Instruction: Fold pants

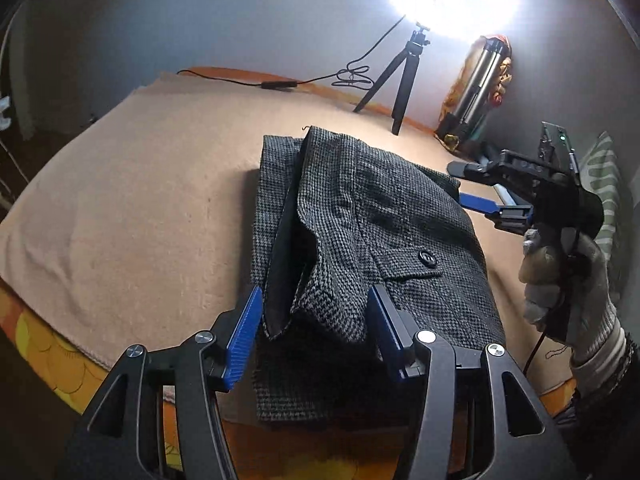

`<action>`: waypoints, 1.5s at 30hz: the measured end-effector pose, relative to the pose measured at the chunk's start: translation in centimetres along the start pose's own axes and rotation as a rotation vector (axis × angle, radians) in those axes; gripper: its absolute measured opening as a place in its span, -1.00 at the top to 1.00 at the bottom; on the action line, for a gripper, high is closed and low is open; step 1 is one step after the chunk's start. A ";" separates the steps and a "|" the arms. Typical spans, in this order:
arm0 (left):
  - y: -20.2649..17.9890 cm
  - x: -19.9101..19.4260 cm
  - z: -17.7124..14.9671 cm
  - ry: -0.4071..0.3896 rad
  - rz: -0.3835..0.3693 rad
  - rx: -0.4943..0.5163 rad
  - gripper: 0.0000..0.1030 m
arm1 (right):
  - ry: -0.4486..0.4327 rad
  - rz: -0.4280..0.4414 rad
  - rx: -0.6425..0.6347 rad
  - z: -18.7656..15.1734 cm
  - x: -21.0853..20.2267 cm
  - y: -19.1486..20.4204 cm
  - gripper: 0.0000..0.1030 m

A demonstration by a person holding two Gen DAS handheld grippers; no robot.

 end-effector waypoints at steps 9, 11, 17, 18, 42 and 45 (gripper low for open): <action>-0.2 -0.4 0.0 -0.031 -0.014 0.044 0.78 | 0.022 0.010 0.016 0.8 2.5 -0.7 0.47; -0.2 -0.7 -0.2 -0.036 -0.015 0.050 0.80 | 0.013 -0.004 -0.026 1.0 2.5 0.2 0.67; 0.6 -1.5 -1.0 -0.048 0.000 0.027 0.82 | -0.006 -0.013 -0.186 2.2 2.4 3.7 0.77; 0.5 -1.4 -1.2 -0.048 0.006 0.031 0.82 | -0.004 -0.021 -0.201 2.3 2.7 3.9 0.77; 2.9 -3.8 0.5 -0.050 -0.052 -0.088 -0.04 | 0.008 -0.126 -0.176 1.1 1.0 2.0 -0.26; 3.4 -3.3 2.0 -0.012 -0.132 -0.149 -0.05 | 0.007 -0.081 -0.146 0.1 -1.1 1.6 -0.35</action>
Point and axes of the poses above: each gripper's, at about its wrist camera, not at the fingertips, and x roughly the way its jaws point, y to its left, z to its top, the point moved 3 cm from there along x, roughly the way its jaws point, and after that the axes turned 4 degrees about -x, right-handed, at the moved point
